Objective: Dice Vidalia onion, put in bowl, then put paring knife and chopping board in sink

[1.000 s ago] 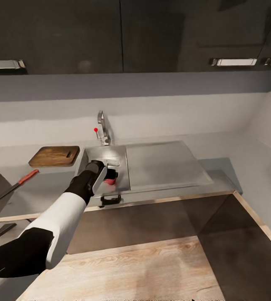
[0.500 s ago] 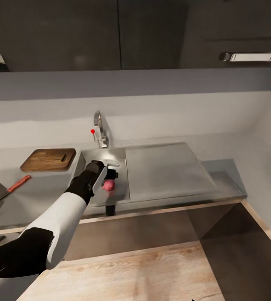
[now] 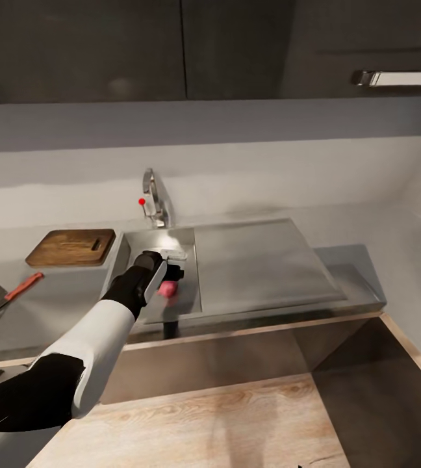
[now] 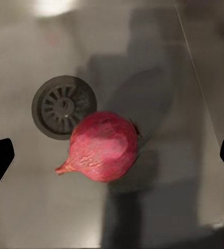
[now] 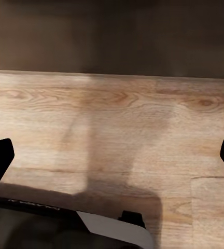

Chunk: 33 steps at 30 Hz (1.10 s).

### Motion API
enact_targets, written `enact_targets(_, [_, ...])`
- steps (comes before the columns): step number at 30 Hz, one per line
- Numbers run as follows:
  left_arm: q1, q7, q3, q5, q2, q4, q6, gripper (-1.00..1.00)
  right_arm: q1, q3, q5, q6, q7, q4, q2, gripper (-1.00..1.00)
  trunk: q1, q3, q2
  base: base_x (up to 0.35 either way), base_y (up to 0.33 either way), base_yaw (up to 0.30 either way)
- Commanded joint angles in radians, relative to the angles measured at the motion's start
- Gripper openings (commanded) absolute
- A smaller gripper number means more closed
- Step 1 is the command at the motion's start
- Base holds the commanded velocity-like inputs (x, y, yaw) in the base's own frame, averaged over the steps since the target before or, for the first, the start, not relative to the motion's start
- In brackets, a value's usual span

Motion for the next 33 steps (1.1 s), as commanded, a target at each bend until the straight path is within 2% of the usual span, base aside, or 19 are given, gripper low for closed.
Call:
enact_targets(1, [-0.001,0.008,-0.004,0.008,0.000,-0.001,0.004,1.00,0.000,-0.007,0.008,-0.003,0.007,-0.002,0.002,1.00,0.001,-0.003,-0.002,0.245,0.000,0.000])
enact_targets(7, [-0.001,0.008,-0.003,0.008,0.001,0.002,0.004,1.00,0.000,-0.007,0.008,-0.003,0.007,-0.002,0.002,1.00,0.001,-0.013,-0.002,0.177,0.000,0.000])
enact_targets(24, [0.001,0.008,-0.003,0.008,0.002,0.015,0.004,1.00,0.000,-0.007,0.008,-0.003,0.007,-0.002,0.002,1.00,0.001,-0.041,-0.002,0.006,0.000,0.000])
enact_targets(33, [0.001,0.008,-0.003,0.008,0.002,0.015,0.004,1.00,0.000,-0.007,0.008,-0.003,0.005,-0.002,0.002,1.00,0.001,-0.043,-0.002,0.000,0.000,0.000])
